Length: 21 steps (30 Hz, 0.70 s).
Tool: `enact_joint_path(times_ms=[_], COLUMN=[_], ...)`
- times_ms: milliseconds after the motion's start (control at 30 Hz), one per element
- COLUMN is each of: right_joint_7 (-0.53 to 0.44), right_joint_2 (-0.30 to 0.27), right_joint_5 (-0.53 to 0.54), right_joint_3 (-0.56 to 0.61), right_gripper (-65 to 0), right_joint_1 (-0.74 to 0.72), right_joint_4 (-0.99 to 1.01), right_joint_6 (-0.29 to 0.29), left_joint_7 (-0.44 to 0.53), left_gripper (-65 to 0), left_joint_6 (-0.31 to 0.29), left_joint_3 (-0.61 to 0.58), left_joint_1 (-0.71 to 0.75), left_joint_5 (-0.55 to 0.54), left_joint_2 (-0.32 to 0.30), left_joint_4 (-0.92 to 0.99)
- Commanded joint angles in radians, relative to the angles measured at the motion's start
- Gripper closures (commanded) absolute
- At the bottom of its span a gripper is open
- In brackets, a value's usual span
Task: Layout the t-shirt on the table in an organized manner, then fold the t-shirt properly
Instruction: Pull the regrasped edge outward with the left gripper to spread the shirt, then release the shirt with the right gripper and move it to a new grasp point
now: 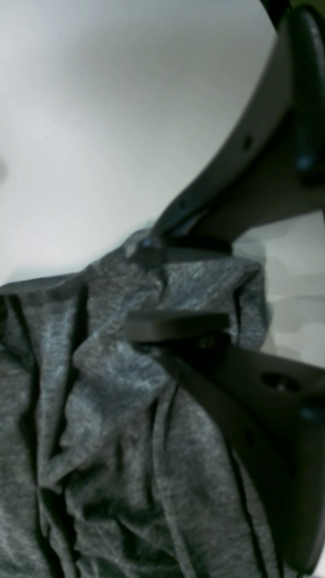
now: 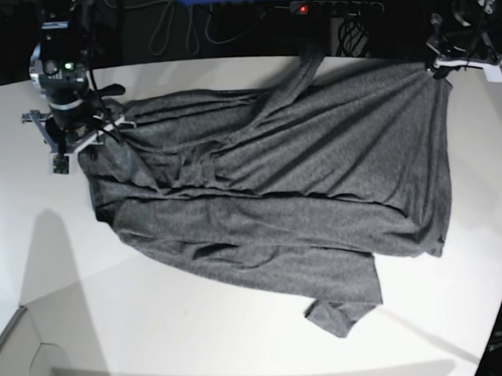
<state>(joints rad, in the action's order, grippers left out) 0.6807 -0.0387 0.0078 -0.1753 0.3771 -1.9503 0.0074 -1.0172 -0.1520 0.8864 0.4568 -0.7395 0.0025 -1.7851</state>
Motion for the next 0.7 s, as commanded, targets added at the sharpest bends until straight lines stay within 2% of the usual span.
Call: enact_joint_path(times_ms=[0, 200, 433, 500, 600, 667], right_joint_7=[-0.022, -0.025, -0.020, -0.016, 0.030, 0.067], right_joint_2=[-0.007, -0.007, -0.005, -0.005, -0.020, -0.028], right_joint_5=[-0.002, -0.002, -0.002, -0.002, -0.004, -0.007], right_joint_3=[-0.002, -0.002, 0.001, 0.024, 0.055, 0.076], right_gripper=[-18.5, -18.5, -18.5, -18.5, -18.5, -18.6], right_joint_1=[-0.005, -0.008, -0.030, -0.046, -0.062, -0.089], right_joint_4=[-0.014, -0.014, -0.016, -0.016, -0.016, -0.008], right_joint_6=[0.001, 0.001, 0.006, 0.044, 0.134, 0.167], left_joint_7=[0.010, 0.057, 0.056, 0.056, 0.056, 0.054], left_gripper=[0.0, -0.1, -0.1, -0.1, -0.1, -0.1], left_joint_6=[-0.002, -0.002, -0.002, -0.002, -0.002, -0.002], left_joint_3=[0.001, 0.001, 0.001, 0.000, 0.000, 0.000], left_joint_1=[0.003, 0.006, 0.001, -0.002, -0.014, -0.017], left_joint_5=[-0.012, -0.010, 0.015, 0.016, 0.018, 0.018], left_joint_2=[-0.011, -0.017, -0.031, -0.031, -0.031, -0.031], left_joint_4=[-0.002, 0.054, 0.049, 0.049, 0.052, 0.052])
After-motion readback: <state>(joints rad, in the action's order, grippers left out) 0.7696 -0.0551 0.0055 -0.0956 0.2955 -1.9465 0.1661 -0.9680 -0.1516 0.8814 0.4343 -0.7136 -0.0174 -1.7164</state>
